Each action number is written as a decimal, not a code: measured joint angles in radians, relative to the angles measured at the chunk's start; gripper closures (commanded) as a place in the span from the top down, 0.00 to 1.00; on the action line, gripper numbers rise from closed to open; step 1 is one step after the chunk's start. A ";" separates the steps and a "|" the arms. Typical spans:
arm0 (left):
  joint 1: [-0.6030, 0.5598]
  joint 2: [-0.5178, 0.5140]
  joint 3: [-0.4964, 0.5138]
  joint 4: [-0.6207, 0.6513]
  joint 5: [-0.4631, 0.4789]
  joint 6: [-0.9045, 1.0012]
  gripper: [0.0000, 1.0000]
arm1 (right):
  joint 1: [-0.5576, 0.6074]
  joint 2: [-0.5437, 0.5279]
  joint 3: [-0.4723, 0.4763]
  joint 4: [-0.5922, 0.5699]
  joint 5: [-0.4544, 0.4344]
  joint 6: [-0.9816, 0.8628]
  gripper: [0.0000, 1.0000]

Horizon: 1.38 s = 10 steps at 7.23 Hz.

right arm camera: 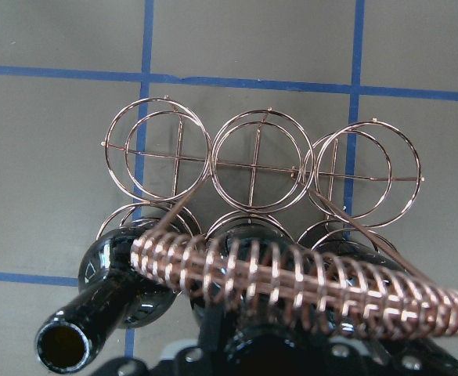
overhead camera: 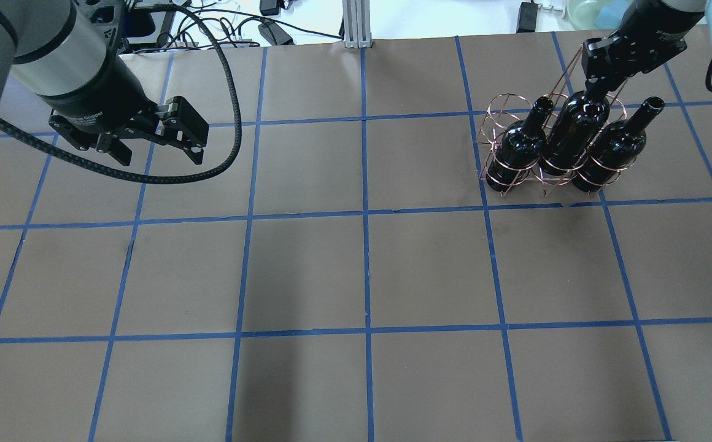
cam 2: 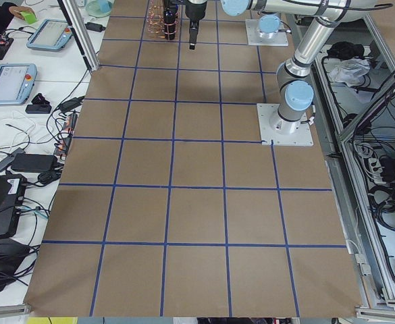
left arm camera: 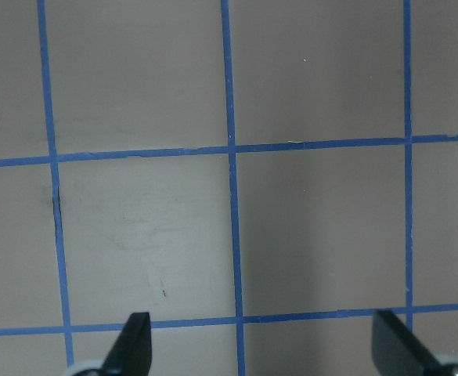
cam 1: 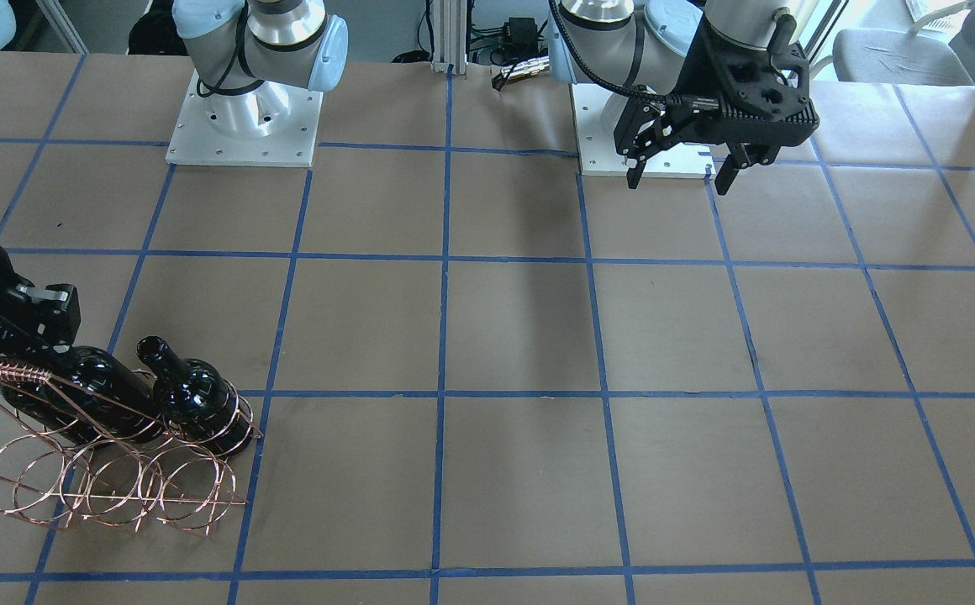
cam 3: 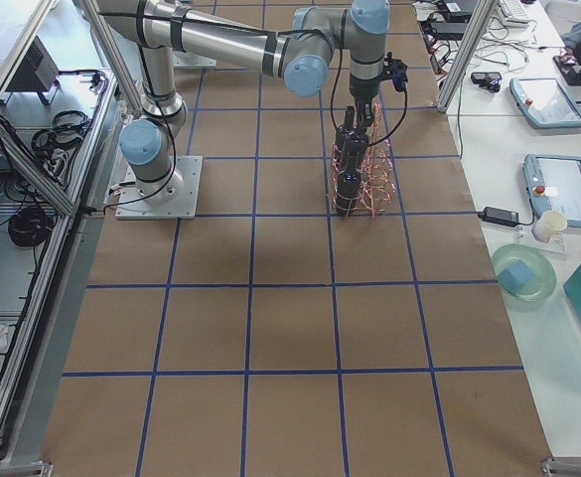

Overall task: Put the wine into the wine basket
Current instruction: 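Lower the held bottle into the middle slot of the copper rack, then open the right gripper to release the bottle neck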

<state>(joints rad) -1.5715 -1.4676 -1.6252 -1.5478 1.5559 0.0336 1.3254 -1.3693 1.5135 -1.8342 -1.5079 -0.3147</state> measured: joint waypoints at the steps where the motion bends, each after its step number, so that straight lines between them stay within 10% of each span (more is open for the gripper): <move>1: 0.001 -0.004 0.000 0.000 0.000 0.002 1.00 | 0.000 0.000 0.020 -0.020 -0.003 0.001 0.06; 2: 0.002 -0.006 -0.002 0.000 0.001 0.003 1.00 | 0.000 0.001 0.037 -0.036 -0.003 0.003 0.10; 3: 0.002 -0.007 -0.003 0.000 0.001 0.003 1.00 | 0.000 0.003 0.047 -0.043 -0.002 0.005 0.35; 4: 0.002 -0.007 -0.004 0.001 0.002 0.003 1.00 | 0.000 0.005 0.053 -0.046 -0.002 0.007 0.89; 5: 0.002 -0.008 -0.007 0.001 0.004 0.003 1.00 | 0.000 0.009 0.056 -0.051 -0.004 0.009 1.00; 10: 0.002 -0.006 -0.011 0.004 0.006 -0.007 1.00 | 0.003 -0.023 0.008 -0.026 -0.016 0.024 1.00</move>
<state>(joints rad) -1.5693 -1.4733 -1.6364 -1.5436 1.5622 0.0264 1.3286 -1.3921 1.5219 -1.8605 -1.5235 -0.2908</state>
